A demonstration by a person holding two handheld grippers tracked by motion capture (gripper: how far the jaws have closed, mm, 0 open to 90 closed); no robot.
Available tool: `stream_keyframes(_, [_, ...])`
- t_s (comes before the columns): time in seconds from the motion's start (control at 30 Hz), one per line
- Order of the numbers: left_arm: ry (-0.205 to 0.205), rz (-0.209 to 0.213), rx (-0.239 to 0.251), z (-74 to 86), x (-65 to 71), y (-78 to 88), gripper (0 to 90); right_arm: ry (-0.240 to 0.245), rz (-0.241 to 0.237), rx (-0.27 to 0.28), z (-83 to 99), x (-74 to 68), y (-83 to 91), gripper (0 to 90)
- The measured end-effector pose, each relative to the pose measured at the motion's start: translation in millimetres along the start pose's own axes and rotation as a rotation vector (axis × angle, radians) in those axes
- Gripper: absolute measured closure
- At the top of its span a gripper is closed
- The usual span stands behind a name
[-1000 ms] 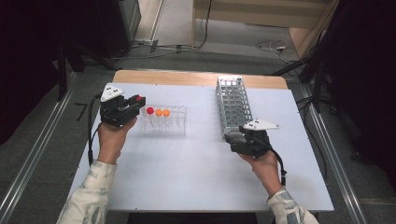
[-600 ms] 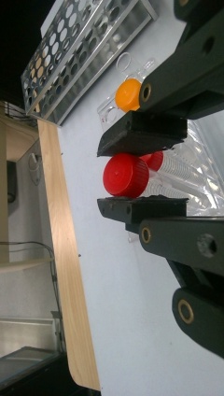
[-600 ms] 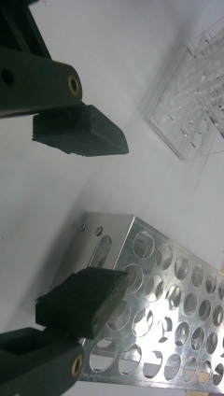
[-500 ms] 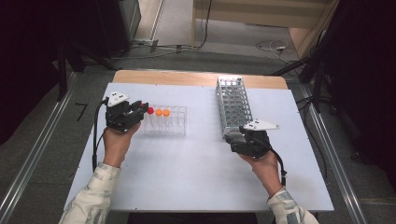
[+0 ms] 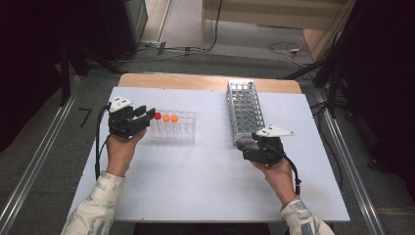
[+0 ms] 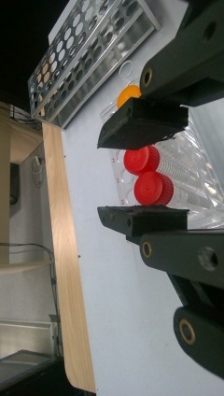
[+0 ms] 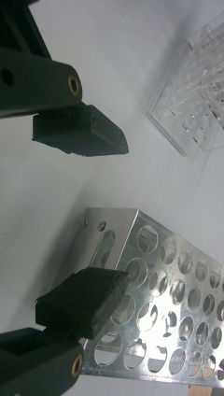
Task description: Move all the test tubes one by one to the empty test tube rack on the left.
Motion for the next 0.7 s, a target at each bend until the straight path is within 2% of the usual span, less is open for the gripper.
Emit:
stream_keyframes(0.1, [0.009,0.003,-0.008,0.7,-0.6,1.5,51.7,-0.003,0.005,-0.002,1.1,1.6,0.3,31.2])
stream_keyframes(0.2, [0.007,0.006,-0.012,2.4,-0.7,2.3,40.0,-0.005,0.006,-0.004,1.7,2.4,0.7,31.2])
stream_keyframes(0.4, [0.01,-0.01,-0.007,9.3,-1.2,7.4,29.0,-0.006,0.015,0.001,4.0,5.0,3.2,30.9])
stream_keyframes(0.6, [0.035,-0.023,0.008,22.5,-6.6,17.7,25.6,-0.016,0.036,0.011,10.4,13.5,12.5,30.2])
stream_keyframes(0.7, [0.031,-0.03,0.017,29.9,-8.4,21.8,23.8,-0.021,0.047,0.02,14.6,18.5,18.2,29.9])
Point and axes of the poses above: each handheld gripper's, and its own axes: y roughly backward along the jaws, z roughly out of its underside, x roughly to its right, the point moved 1 cm from there along -y, roughly forward along the jaws, and after that the axes turned 14 degrees about -z, right-handed, at the moved point
